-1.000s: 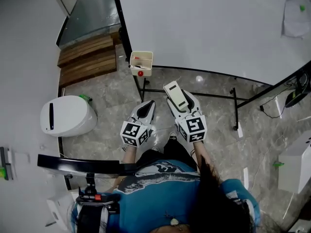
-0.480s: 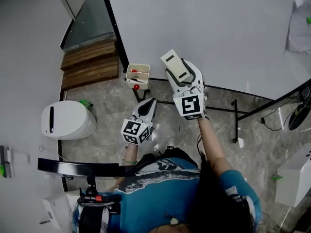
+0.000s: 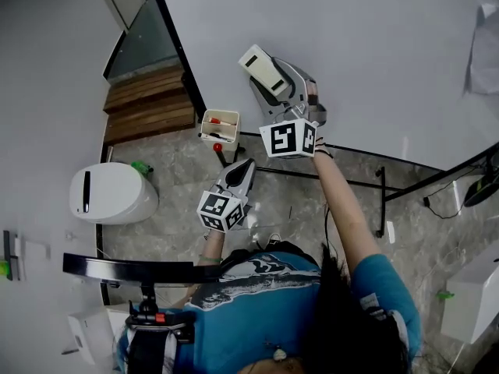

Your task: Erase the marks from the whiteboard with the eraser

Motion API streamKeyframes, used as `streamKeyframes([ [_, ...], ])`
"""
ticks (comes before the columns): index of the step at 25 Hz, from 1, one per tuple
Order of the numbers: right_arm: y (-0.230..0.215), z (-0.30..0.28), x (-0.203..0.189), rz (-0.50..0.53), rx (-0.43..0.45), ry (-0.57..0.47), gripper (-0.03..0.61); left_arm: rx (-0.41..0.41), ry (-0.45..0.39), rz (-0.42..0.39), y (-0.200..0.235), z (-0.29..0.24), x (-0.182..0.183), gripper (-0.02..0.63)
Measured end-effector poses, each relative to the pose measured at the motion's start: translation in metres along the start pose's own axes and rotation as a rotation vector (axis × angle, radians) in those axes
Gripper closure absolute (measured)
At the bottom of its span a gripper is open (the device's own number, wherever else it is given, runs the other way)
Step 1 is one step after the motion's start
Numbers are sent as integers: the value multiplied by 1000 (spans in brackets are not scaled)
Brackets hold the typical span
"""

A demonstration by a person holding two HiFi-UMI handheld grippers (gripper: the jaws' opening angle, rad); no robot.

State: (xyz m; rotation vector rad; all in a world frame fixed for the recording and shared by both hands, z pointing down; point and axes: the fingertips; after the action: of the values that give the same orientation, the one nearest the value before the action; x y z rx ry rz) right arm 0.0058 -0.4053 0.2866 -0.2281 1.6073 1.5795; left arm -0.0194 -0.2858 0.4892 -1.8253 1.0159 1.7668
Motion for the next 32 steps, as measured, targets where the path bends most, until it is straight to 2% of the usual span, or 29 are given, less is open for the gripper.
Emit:
streamKeyframes([
  [2, 7, -11, -2, 104, 12, -2, 316, 7, -3, 2, 1, 0, 1, 609],
  [4, 12, -19, -8, 165, 27, 4, 316, 16, -4, 4, 3, 0, 2, 609],
  [12, 8, -18, -12, 234, 20, 6, 316, 29, 2, 5, 7, 2, 0, 609],
  [16, -13, -9, -4, 235, -14, -10, 316, 19, 3, -3, 4, 0, 1, 609],
  [23, -105, 21, 20, 150, -163, -48, 316, -24, 21, -19, -7, -6, -2, 609],
  [29, -208, 60, 32, 15, -323, -131, 316, -60, 32, -22, -18, -10, -4, 609],
  [32, -249, 79, 28, 17, -382, -112, 316, -69, 38, -22, -22, -10, -6, 609],
])
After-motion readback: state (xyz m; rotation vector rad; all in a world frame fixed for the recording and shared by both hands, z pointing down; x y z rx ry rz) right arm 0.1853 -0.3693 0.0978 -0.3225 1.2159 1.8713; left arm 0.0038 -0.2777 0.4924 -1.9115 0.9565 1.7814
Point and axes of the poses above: the fingertips, and each gripper's own axes: z backward along the fingers, y to its left, x out of its top, and after that the axes turned 4 degrees about y, right-handed
